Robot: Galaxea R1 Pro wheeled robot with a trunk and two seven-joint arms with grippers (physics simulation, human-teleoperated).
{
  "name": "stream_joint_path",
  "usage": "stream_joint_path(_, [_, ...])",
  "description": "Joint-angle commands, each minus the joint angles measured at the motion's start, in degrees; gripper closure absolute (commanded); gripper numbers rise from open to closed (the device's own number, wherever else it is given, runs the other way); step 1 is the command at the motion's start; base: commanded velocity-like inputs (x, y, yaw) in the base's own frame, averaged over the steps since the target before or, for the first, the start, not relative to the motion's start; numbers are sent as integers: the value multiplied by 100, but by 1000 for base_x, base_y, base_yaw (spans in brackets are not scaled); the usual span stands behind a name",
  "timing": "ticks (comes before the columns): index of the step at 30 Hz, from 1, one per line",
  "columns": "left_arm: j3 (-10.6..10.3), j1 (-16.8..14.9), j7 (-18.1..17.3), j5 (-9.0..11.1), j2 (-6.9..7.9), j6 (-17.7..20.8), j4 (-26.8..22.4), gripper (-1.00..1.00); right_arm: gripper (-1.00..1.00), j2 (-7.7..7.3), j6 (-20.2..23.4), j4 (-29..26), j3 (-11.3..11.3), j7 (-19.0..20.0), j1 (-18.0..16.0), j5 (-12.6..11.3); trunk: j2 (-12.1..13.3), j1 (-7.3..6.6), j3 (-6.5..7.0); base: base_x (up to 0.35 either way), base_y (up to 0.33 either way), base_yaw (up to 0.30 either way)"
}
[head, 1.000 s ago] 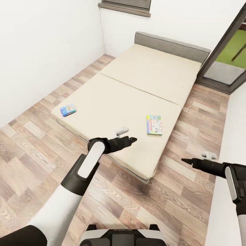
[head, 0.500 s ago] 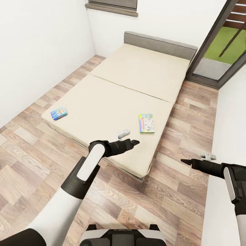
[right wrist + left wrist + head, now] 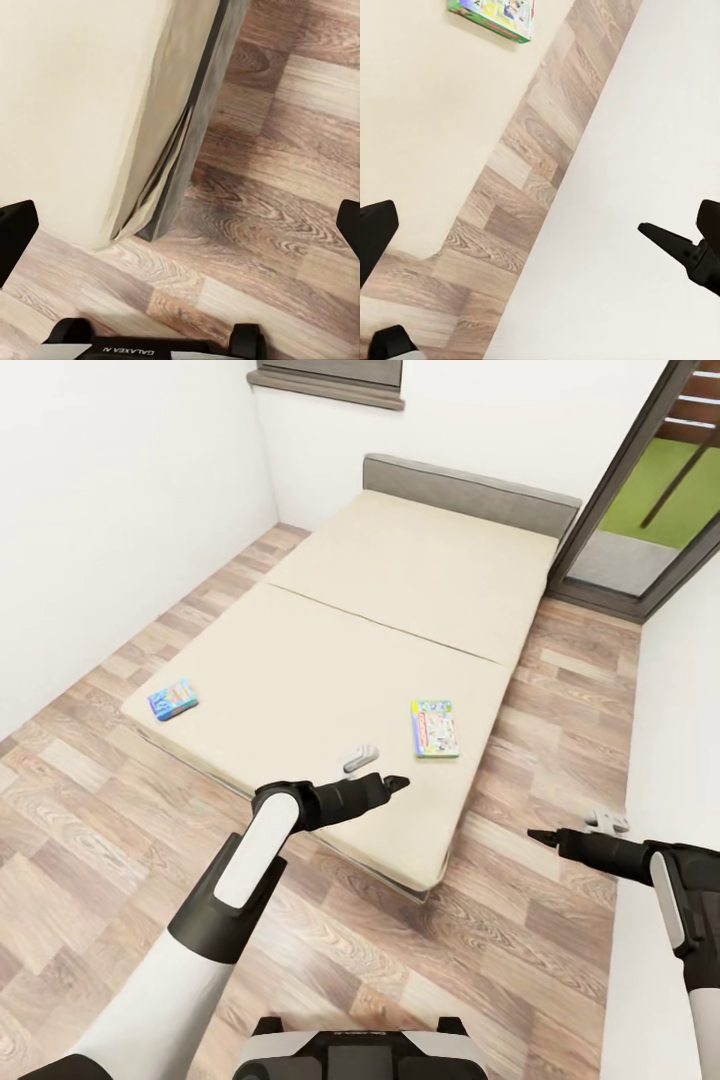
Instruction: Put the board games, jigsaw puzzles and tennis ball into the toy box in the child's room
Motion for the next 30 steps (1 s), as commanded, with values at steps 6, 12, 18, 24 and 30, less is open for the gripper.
stream_joint_path(6, [6, 24, 45, 62, 49, -6, -20, -100, -100, 8, 25, 32, -3, 17, -3, -7, -4, 3, -4, 206, 173, -5])
stream_joint_path(12, [10, 41, 31, 68, 152, -21, -25, -100, -100, 14, -50, 55, -1, 17, -2, -1, -4, 3, -4, 234, 195, -2])
stream_joint_path(18, [12, 47, 29, 68, 208, -28, -5, -100, -100, 17, -137, 64, 1, 17, -2, 1, -4, 3, -4, 249, 206, -1])
stream_joint_path(24, [12, 50, 30, 68, 218, -42, 127, -100, -100, 18, -173, 68, 6, 17, 0, -1, -4, 3, -4, 259, 208, 0])
stream_joint_path(30, [4, 48, 24, 66, 211, -53, 348, -100, -100, 18, -189, 69, 9, 17, 0, -7, -4, 3, -4, 261, 198, 0])
